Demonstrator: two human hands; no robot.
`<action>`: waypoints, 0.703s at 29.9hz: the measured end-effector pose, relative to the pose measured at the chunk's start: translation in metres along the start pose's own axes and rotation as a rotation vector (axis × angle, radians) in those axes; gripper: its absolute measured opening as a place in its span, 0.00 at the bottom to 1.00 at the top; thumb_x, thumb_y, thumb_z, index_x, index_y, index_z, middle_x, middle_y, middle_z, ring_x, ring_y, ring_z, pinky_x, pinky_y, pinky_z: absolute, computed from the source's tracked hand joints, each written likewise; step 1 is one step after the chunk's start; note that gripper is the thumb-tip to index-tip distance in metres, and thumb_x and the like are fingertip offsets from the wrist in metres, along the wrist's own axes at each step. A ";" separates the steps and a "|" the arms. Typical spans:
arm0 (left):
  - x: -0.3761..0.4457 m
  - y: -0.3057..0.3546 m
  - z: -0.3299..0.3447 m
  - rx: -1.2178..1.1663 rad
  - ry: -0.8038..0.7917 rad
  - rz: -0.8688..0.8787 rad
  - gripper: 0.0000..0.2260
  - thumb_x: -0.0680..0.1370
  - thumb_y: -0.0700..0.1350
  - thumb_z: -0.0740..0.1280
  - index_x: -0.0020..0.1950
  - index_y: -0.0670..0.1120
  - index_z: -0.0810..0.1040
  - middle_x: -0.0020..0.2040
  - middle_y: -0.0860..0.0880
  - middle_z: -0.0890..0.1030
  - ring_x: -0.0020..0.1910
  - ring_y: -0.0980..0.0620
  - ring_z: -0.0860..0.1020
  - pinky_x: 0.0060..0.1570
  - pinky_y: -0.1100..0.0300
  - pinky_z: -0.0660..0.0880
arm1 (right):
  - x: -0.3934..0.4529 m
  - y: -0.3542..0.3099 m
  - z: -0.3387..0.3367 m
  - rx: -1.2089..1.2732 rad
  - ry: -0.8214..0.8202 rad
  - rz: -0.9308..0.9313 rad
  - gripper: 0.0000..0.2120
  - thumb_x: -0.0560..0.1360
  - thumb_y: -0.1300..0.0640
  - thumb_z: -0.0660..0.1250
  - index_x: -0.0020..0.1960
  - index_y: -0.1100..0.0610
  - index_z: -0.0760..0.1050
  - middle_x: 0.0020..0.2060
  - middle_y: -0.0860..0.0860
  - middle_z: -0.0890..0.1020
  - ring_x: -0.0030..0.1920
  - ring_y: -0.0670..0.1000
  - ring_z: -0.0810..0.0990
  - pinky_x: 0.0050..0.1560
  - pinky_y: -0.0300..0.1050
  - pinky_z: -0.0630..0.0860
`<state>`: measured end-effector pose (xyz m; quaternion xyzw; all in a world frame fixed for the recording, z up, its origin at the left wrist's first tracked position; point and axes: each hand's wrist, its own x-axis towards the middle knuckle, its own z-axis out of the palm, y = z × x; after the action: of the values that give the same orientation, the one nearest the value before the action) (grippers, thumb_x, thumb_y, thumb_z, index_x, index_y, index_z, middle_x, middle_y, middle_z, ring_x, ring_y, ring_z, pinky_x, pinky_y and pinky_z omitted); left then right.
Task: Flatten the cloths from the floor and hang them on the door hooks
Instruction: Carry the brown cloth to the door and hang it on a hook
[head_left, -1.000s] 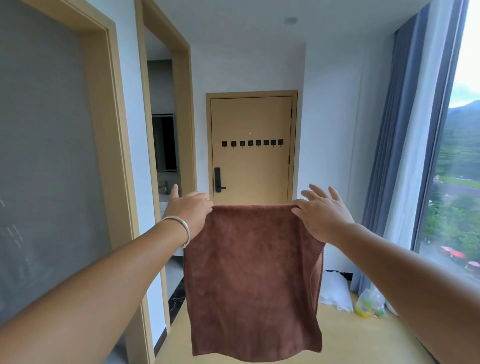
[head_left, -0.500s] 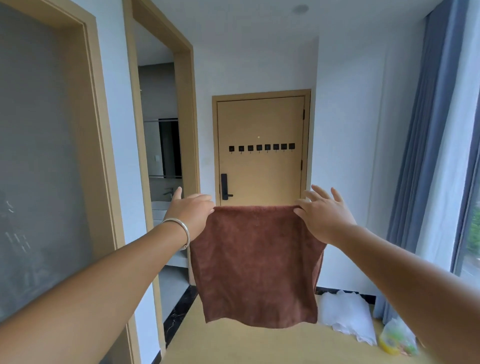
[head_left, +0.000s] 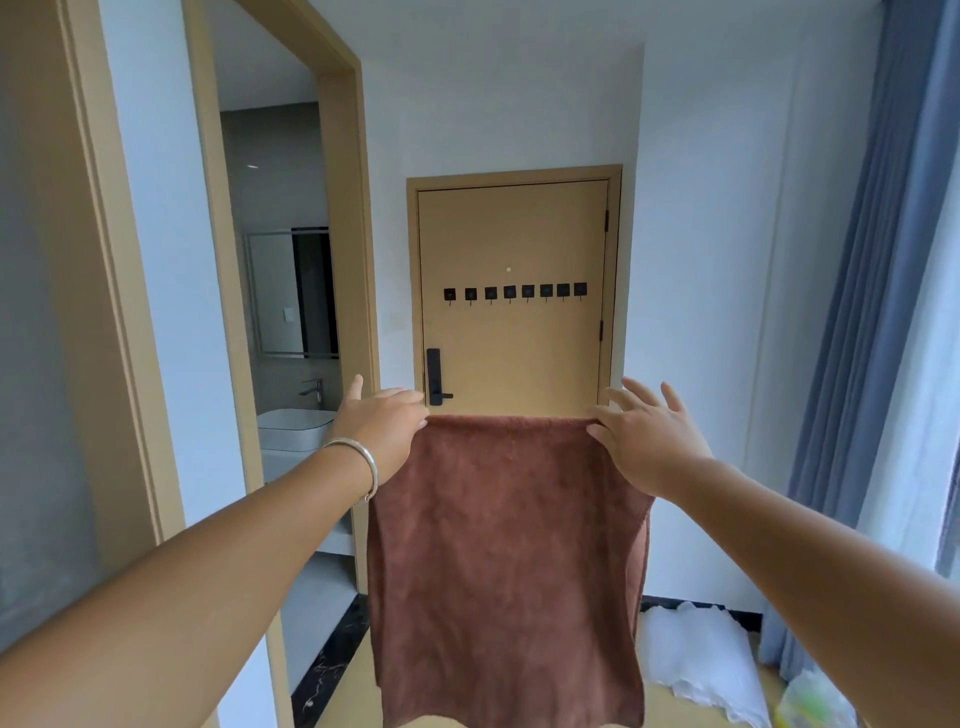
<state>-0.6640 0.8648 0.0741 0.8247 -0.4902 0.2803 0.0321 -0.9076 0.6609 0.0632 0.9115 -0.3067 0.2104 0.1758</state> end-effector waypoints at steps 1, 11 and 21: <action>0.013 -0.006 0.010 -0.006 -0.008 0.001 0.14 0.83 0.43 0.52 0.57 0.52 0.77 0.54 0.56 0.74 0.61 0.56 0.71 0.73 0.39 0.48 | 0.014 0.000 0.007 -0.007 -0.006 0.001 0.22 0.82 0.42 0.42 0.70 0.40 0.66 0.74 0.48 0.64 0.77 0.52 0.49 0.75 0.60 0.42; 0.144 -0.076 0.097 -0.033 -0.010 0.007 0.14 0.84 0.44 0.52 0.60 0.53 0.77 0.67 0.57 0.72 0.70 0.56 0.66 0.74 0.40 0.44 | 0.164 -0.016 0.074 -0.040 -0.002 0.014 0.23 0.81 0.42 0.42 0.71 0.41 0.64 0.75 0.49 0.63 0.77 0.53 0.49 0.75 0.60 0.43; 0.248 -0.105 0.182 0.000 -0.036 0.009 0.15 0.83 0.43 0.52 0.60 0.54 0.76 0.65 0.56 0.73 0.67 0.56 0.68 0.72 0.41 0.45 | 0.271 -0.010 0.159 -0.017 -0.025 0.028 0.21 0.82 0.42 0.42 0.72 0.39 0.64 0.75 0.47 0.62 0.77 0.51 0.48 0.75 0.59 0.43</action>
<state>-0.4090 0.6631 0.0663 0.8273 -0.4945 0.2655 0.0223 -0.6616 0.4662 0.0595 0.9081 -0.3234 0.1990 0.1766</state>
